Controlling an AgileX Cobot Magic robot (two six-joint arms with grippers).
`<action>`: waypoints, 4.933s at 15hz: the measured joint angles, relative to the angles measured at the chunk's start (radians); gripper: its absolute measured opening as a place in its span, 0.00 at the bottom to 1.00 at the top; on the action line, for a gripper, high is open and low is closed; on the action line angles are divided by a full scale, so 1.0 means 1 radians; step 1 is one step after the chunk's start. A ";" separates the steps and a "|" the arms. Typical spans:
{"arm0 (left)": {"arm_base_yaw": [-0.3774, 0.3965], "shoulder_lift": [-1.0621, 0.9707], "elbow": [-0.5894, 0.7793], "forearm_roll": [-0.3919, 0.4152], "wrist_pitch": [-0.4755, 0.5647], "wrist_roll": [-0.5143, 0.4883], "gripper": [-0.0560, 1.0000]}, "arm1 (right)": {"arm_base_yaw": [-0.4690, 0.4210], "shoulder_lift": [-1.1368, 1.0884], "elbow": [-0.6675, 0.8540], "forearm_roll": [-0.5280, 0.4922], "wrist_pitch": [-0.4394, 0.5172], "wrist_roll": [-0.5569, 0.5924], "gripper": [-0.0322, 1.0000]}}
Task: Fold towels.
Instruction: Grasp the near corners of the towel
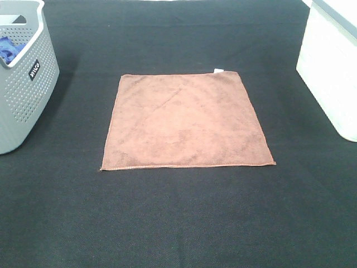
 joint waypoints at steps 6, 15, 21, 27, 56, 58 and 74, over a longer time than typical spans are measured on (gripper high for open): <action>0.000 0.000 0.000 0.000 0.000 0.000 0.68 | 0.000 0.000 0.000 0.000 0.000 0.000 0.84; 0.000 0.000 0.000 0.000 0.000 0.000 0.68 | 0.000 0.000 0.000 0.000 0.000 0.000 0.84; 0.000 0.000 0.000 0.000 0.000 0.000 0.68 | 0.000 0.000 0.000 0.000 0.000 0.000 0.84; 0.000 0.000 0.000 0.000 0.000 0.000 0.68 | 0.000 0.000 0.000 0.000 0.000 0.000 0.84; -0.105 1.664 -0.242 -1.094 -0.588 0.664 0.68 | 0.000 1.608 -0.414 0.345 -0.456 -0.056 0.75; -0.105 1.753 -0.301 -1.130 -0.584 0.664 0.68 | 0.000 1.695 -0.474 0.357 -0.439 -0.069 0.75; -0.149 2.072 -0.495 -1.221 -0.538 0.667 0.68 | 0.025 2.110 -0.728 0.571 -0.345 -0.321 0.75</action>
